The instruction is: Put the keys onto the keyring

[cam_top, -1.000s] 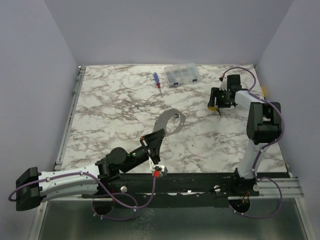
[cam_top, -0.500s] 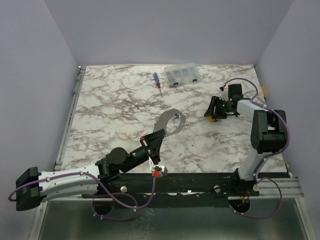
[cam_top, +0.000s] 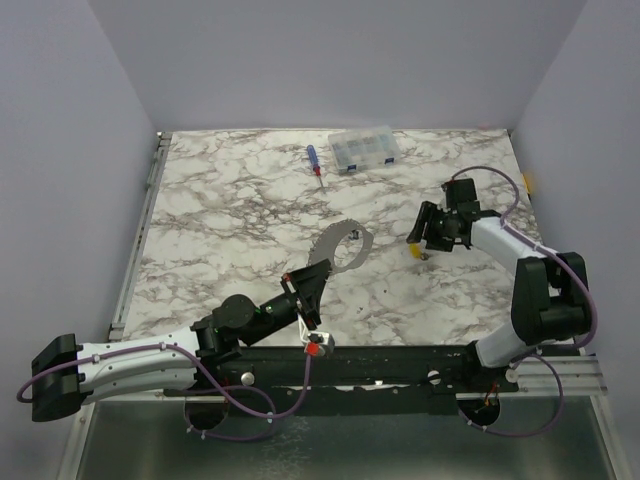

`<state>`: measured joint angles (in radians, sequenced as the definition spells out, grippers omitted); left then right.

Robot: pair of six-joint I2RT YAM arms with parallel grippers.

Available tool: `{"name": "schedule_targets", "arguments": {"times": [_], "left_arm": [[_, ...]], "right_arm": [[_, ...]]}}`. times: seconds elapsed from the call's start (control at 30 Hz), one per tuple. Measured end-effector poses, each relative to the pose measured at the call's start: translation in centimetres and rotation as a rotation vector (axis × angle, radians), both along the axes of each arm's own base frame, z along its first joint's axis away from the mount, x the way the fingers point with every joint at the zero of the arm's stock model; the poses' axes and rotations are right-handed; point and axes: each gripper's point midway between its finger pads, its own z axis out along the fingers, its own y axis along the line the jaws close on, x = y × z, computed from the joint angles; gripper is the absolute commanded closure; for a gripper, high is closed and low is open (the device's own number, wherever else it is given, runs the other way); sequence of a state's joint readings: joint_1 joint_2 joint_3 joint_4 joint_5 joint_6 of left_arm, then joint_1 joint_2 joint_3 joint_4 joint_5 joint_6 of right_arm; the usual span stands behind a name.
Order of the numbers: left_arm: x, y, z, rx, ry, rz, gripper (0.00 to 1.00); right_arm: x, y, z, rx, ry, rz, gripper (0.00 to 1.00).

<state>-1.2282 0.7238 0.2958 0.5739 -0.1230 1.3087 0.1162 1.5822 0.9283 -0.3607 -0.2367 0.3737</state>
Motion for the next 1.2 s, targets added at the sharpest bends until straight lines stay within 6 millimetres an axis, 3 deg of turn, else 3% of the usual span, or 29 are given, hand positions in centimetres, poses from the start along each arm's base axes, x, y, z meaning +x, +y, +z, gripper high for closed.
{"name": "schedule_targets", "arguments": {"times": [0.17, 0.33, 0.43, 0.7, 1.2], "left_arm": [[0.0, 0.0, 0.0, 0.001, 0.000, -0.003, 1.00], [0.0, 0.0, -0.1, 0.004, 0.001, -0.003, 1.00], [0.0, -0.1, -0.3, 0.011, 0.004, -0.004, 1.00], [-0.1, -0.1, -0.7, 0.028, 0.010, -0.005, 1.00], [-0.2, -0.2, -0.9, 0.036, 0.014, -0.012, 1.00]], "right_arm": [[-0.1, -2.0, 0.2, -0.100, -0.009, -0.208, 0.38], [-1.4, -1.6, -0.7, -0.175, 0.030, -0.325, 0.39], [-1.8, -1.2, -1.1, -0.182, 0.044, -0.390, 0.43], [-1.7, -3.2, -3.1, -0.246, 0.087, -0.609, 0.54], [0.0, -3.6, -3.0, -0.268, 0.044, -0.638, 0.86]]}}
